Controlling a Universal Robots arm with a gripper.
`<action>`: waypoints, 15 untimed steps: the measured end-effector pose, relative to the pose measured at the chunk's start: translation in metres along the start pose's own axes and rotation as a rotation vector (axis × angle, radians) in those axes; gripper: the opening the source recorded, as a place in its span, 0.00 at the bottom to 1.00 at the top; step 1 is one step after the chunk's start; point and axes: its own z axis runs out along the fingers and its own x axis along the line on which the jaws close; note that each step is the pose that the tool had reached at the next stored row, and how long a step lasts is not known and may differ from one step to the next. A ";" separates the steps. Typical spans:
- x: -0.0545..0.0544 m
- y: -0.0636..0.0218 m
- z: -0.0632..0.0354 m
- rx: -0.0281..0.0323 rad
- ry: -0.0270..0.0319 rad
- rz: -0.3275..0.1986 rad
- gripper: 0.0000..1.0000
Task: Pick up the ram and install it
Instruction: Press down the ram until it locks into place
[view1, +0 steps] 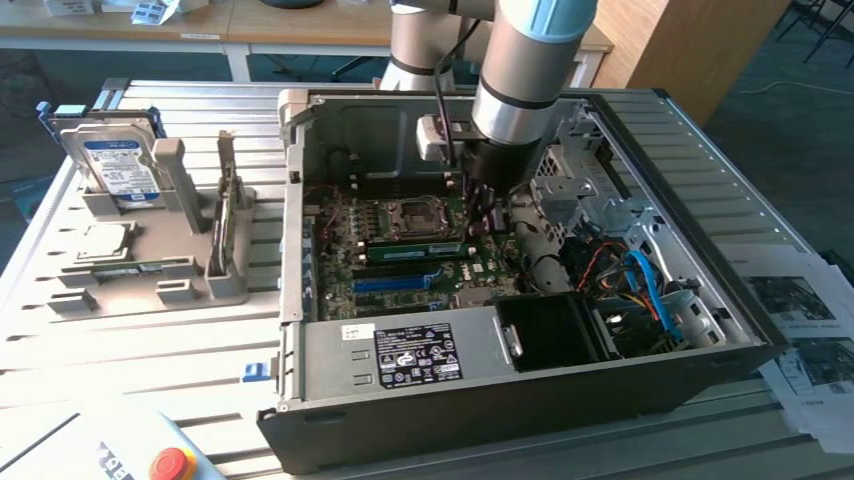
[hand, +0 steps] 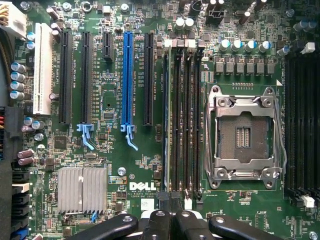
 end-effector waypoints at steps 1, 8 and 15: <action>0.000 0.0000 0.0000 0.0000 0.0000 0.000 0.10; 0.000 0.0000 0.0010 0.0001 -0.0003 0.000 0.10; 0.000 -0.0001 0.0020 0.0002 -0.0006 0.000 0.10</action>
